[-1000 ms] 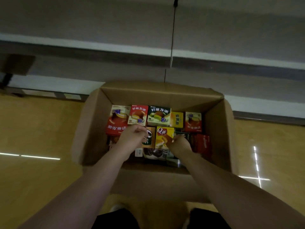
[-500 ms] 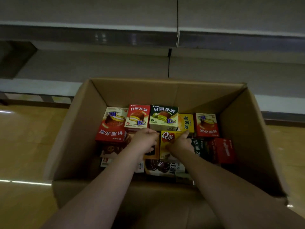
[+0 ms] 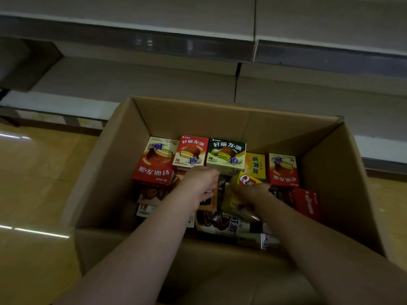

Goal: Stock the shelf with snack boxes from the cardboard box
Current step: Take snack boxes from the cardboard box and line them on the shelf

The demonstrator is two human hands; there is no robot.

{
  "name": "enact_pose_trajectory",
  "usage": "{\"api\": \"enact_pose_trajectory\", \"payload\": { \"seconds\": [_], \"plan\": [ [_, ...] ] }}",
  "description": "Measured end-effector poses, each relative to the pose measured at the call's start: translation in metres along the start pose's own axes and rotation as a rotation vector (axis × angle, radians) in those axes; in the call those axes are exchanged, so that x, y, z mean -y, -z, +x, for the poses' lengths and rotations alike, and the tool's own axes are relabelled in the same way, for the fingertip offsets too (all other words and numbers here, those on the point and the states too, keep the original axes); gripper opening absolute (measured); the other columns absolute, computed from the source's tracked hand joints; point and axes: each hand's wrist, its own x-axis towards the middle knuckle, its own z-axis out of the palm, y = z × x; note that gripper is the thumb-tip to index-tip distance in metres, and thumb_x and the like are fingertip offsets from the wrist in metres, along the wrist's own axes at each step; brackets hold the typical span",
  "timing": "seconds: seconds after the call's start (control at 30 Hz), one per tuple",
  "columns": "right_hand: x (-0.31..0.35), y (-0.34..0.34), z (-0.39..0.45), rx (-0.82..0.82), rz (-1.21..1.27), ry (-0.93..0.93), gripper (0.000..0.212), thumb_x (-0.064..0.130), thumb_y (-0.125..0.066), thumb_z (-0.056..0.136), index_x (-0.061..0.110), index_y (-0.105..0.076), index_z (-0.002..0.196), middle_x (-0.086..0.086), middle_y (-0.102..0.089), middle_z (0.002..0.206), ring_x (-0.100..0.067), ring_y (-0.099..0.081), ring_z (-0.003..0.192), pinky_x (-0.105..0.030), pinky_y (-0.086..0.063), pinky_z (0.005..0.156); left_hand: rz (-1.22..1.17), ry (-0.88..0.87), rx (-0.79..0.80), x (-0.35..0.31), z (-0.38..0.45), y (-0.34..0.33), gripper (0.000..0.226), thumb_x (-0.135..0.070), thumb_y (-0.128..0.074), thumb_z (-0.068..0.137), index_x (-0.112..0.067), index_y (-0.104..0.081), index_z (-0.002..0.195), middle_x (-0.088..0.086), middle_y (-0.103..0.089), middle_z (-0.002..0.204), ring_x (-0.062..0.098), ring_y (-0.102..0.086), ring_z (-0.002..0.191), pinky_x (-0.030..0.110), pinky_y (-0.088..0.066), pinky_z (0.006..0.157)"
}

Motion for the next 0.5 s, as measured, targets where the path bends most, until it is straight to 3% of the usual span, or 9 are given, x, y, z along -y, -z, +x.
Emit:
{"api": "enact_pose_trajectory", "payload": {
  "seconds": [0.07,0.1,0.17,0.23,0.3,0.37,0.5],
  "plan": [
    [0.008,0.037,-0.021,0.266,0.188,-0.066,0.071,0.046,-0.071,0.078,0.014,-0.046,0.137,-0.015,-0.059,0.119,-0.034,-0.060,0.098,-0.047,-0.050,0.084,0.087,-0.045,-0.023,-0.005,-0.006,0.008,0.010,-0.019,-0.057,0.095,-0.018,-0.057,0.106,0.004,-0.064,0.109,0.018,-0.059,0.106,0.035,-0.051,0.092],
    [0.010,0.054,-0.030,0.381,0.273,-0.050,0.061,0.043,-0.069,0.077,0.013,-0.056,0.129,-0.015,-0.063,0.113,-0.034,-0.061,0.097,-0.047,-0.050,0.084,0.140,-0.074,-0.035,-0.008,-0.008,0.011,0.012,-0.021,-0.057,0.095,-0.018,-0.057,0.108,0.004,-0.063,0.110,0.019,-0.058,0.106,0.037,-0.050,0.094],
    [0.009,0.080,-0.047,0.599,0.476,0.100,0.064,0.041,-0.076,0.062,0.014,-0.066,0.119,-0.017,-0.066,0.116,-0.037,-0.064,0.101,-0.048,-0.052,0.081,0.225,-0.108,-0.037,-0.016,-0.014,0.012,0.024,-0.031,-0.058,0.094,-0.019,-0.056,0.115,0.004,-0.060,0.114,0.021,-0.057,0.108,0.041,-0.049,0.096],
    [0.004,0.086,-0.061,0.830,0.683,0.237,0.074,0.041,-0.083,0.050,0.013,-0.070,0.117,-0.020,-0.064,0.123,-0.038,-0.065,0.105,-0.049,-0.054,0.082,0.199,-0.043,0.066,-0.019,-0.026,0.007,0.050,-0.051,-0.064,0.085,-0.022,-0.049,0.123,-0.001,-0.054,0.115,0.025,-0.054,0.113,0.043,-0.050,0.092],
    [-0.001,0.076,-0.068,1.000,0.802,0.333,0.075,0.041,-0.077,0.063,0.009,-0.061,0.129,-0.023,-0.056,0.133,-0.039,-0.060,0.114,-0.051,-0.051,0.091,0.091,0.010,0.256,-0.019,-0.035,-0.003,0.070,-0.064,-0.069,0.067,-0.027,-0.048,0.122,-0.001,-0.054,0.117,0.030,-0.054,0.118,0.049,-0.052,0.088],
    [0.000,0.061,-0.070,1.022,0.858,0.319,0.072,0.036,-0.071,0.071,0.005,-0.054,0.134,-0.024,-0.051,0.137,-0.038,-0.057,0.119,-0.049,-0.049,0.097,-0.050,-0.010,0.363,-0.017,-0.040,-0.011,0.069,-0.055,-0.075,0.059,-0.024,-0.055,0.118,0.003,-0.063,0.119,0.030,-0.061,0.111,0.053,-0.054,0.085],
    [0.008,0.053,-0.064,0.807,0.729,0.288,0.051,0.035,-0.046,0.086,0.008,-0.062,0.126,-0.018,-0.061,0.128,-0.033,-0.059,0.116,-0.046,-0.044,0.102,-0.078,-0.138,0.287,-0.012,-0.031,-0.009,0.065,-0.029,-0.084,0.060,-0.028,-0.055,0.118,0.002,-0.066,0.118,0.025,-0.065,0.105,0.051,-0.056,0.084]
  ]
}}
